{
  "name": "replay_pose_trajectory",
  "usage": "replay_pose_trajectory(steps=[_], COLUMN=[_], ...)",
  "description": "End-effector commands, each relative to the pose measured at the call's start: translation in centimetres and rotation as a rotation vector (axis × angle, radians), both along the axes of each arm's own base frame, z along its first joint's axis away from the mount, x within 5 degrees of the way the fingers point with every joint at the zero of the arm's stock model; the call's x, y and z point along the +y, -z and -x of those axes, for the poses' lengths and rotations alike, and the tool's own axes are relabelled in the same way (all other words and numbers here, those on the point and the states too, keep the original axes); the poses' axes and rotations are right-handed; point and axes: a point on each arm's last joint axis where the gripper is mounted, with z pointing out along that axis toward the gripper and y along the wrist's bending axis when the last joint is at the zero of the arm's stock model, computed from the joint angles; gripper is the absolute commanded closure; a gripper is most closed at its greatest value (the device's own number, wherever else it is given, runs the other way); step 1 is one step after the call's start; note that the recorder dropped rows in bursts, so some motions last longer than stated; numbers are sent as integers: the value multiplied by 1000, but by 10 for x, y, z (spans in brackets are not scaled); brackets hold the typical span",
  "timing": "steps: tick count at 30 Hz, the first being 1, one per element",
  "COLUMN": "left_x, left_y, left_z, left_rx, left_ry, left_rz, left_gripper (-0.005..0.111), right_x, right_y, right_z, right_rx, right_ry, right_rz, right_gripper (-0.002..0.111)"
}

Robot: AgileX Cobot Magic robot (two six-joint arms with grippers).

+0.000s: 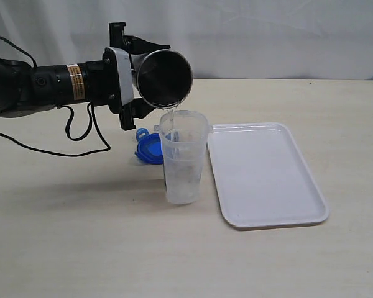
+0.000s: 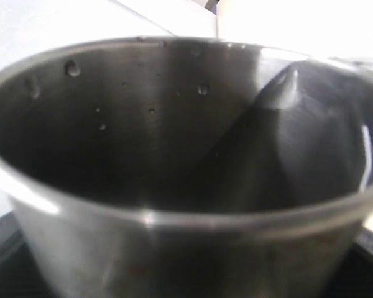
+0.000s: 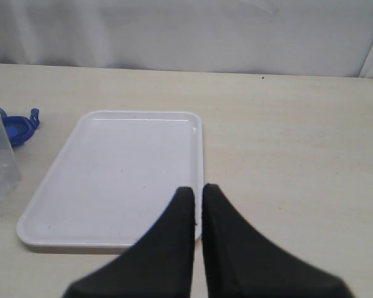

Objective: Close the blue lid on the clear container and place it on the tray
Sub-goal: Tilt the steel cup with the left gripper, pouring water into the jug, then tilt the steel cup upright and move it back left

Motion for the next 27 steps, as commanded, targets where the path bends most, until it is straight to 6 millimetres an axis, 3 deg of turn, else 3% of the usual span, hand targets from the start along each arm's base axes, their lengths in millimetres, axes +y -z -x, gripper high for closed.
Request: replay_pose_trajectory(steps=[1,14,27], left_x=[-1,-2,-2], left_y=[-18,-18,-20], left_z=[-1,0,0], left_rx=[-69,-79,286], left_ry=[8,12,-28], left_rz=[67,67,285], left_gripper=[107,107,107], right_x=[0,0,0], right_y=[0,0,0], right_z=[0,0,0], right_rx=[-11,-11,-11], right_ry=[-3,-3,-3], right_rz=[-2,-2,-2], right_gripper=[104,104,104])
